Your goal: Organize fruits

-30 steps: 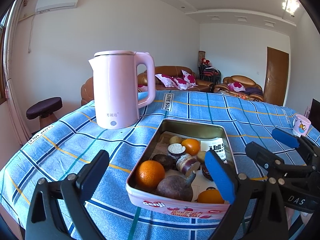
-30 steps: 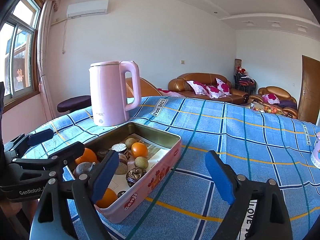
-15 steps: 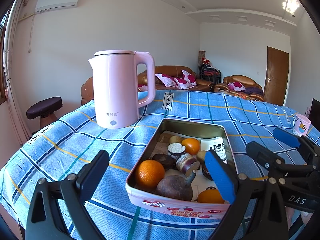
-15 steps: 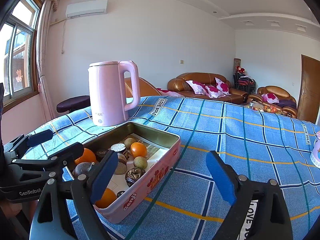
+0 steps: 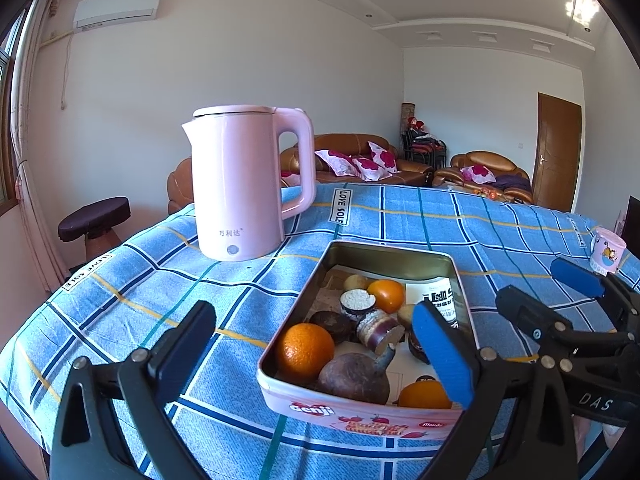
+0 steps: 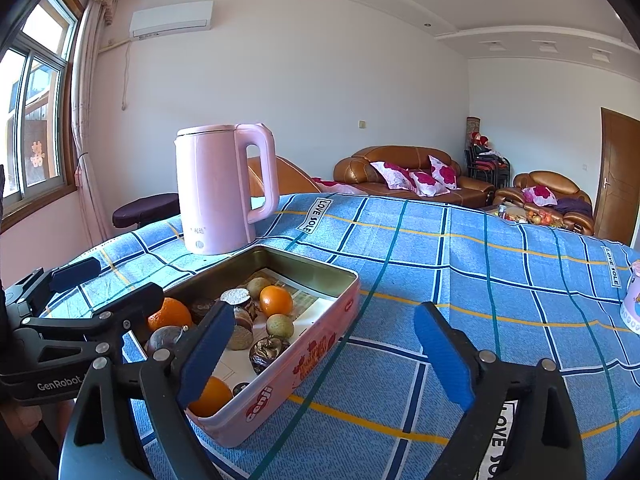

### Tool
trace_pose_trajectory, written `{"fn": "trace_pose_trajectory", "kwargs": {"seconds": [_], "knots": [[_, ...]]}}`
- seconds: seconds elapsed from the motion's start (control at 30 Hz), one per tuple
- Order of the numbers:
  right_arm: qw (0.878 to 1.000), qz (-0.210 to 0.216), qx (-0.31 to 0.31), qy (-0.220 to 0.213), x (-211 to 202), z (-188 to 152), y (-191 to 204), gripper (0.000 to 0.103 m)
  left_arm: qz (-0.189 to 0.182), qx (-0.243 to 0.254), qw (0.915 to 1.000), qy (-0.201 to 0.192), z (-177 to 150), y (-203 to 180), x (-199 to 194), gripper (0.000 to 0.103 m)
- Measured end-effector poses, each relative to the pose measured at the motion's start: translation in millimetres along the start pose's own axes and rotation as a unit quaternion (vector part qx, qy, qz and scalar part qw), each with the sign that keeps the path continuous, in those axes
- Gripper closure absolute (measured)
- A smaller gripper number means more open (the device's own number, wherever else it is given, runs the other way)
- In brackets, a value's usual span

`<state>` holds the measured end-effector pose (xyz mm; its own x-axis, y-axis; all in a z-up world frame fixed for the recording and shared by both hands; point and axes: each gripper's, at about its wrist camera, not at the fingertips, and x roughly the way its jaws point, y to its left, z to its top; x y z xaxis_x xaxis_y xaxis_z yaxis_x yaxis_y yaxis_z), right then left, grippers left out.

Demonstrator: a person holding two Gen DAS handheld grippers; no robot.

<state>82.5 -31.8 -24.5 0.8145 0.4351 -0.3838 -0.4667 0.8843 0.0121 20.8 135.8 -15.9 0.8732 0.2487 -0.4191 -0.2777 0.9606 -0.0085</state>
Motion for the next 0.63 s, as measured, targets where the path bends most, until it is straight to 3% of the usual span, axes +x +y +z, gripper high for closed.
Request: {"fn": "trace_pose_trajectory", "kwargs": {"seconds": [0.63], "knots": [[1.0,0.0,0.004,0.003,1.2,1.3,-0.9,0.009,0.011,0.011,0.9999,0.001,-1.1,-3.1,2.4,0.0]]}}
